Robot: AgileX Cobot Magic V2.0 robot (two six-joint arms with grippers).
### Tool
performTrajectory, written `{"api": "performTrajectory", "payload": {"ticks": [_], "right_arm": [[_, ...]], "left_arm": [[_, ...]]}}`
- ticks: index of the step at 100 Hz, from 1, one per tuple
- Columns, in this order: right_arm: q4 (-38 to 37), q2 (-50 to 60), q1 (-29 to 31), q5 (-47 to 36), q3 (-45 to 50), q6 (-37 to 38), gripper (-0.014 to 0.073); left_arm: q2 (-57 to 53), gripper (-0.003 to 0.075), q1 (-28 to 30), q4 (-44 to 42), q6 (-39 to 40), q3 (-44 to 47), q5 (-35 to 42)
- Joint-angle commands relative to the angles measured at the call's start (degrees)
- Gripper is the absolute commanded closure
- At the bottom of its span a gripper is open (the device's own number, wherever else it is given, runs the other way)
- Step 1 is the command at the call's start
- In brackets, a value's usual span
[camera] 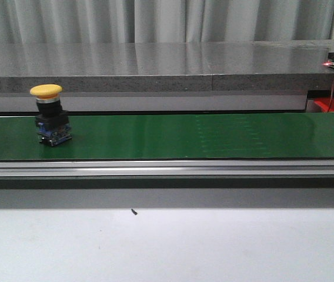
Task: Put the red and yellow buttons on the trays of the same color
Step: 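Grasp a second yellow button with the left gripper and lift it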
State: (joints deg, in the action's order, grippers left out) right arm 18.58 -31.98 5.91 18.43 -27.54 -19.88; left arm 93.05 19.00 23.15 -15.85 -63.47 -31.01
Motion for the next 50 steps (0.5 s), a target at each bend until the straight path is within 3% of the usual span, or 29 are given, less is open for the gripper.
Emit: {"api": "performTrajectory", "payload": {"ticks": [1, 10, 15, 32, 50], "right_arm": [[0.6, 0.0, 0.1, -4.2, -1.5, -0.6, 0.0715], [0.6, 0.0, 0.1, -4.2, -1.5, -0.6, 0.0715], [0.6, 0.0, 0.1, -4.2, -1.5, -0.6, 0.0715], [0.6, 0.0, 0.1, -4.2, -1.5, -0.6, 0.0715], [0.6, 0.0, 0.1, -4.2, -1.5, -0.6, 0.0715]], "left_arm": [[-2.7, 0.0532, -0.4, 1.2, -0.2, -0.4, 3.7], [-2.6, 0.0512, -0.4, 1.1, -0.2, 0.2, 3.7], [-2.6, 0.0463, -0.4, 1.1, -0.9, 0.2, 3.3], [-2.6, 0.0184, -0.7, 1.5, -3.2, 0.2, 2.1], [-4.5, 0.0171, -0.7, 1.7, -3.2, 0.2, 1.9]]}}
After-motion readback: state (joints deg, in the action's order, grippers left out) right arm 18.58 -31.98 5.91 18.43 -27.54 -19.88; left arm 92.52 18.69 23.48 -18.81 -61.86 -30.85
